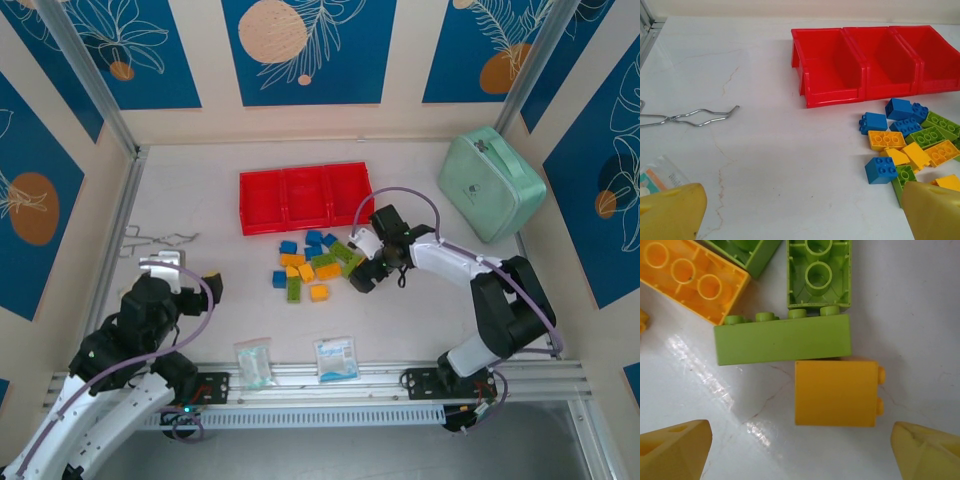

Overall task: Sort the legos into containers by color
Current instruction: Pick up the lego from the center of the table.

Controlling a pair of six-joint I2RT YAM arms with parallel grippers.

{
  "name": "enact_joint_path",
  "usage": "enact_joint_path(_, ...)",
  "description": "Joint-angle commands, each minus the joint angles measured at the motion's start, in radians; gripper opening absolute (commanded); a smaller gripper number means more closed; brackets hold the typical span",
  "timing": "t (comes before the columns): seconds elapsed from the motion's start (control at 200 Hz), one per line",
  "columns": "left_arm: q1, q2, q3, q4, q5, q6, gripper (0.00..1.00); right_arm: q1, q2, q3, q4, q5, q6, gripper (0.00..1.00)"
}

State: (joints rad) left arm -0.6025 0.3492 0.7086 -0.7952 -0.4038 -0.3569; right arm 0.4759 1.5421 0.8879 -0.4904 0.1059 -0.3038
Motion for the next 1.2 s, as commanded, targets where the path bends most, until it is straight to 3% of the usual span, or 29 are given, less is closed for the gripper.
enact_joint_path(0.0, -0.004, -0.009, -0.007, 0.03, 0.018, 0.03, 0.99, -0.009, 0.035, 0.038, 0.016, 0.017, -0.026, 0.93)
enact_joint_path(0.68, -0.005, 0.014, 0.002, 0.018, 0.046, 0.02, 0.99, -0.022, 0.124, 0.103, 0.009, 0.04, -0.055, 0.84)
enact_joint_path(0.995, -0.011, 0.078, 0.003, 0.048, 0.187, 0.038, 0.99, -0.02, 0.166, 0.133, -0.024, 0.024, -0.069, 0.74)
enact_joint_path(1.196, -0.021, 0.08, 0.002, 0.048, 0.19, 0.039, 0.99, -0.019, 0.177, 0.134, -0.025, 0.012, -0.074, 0.7)
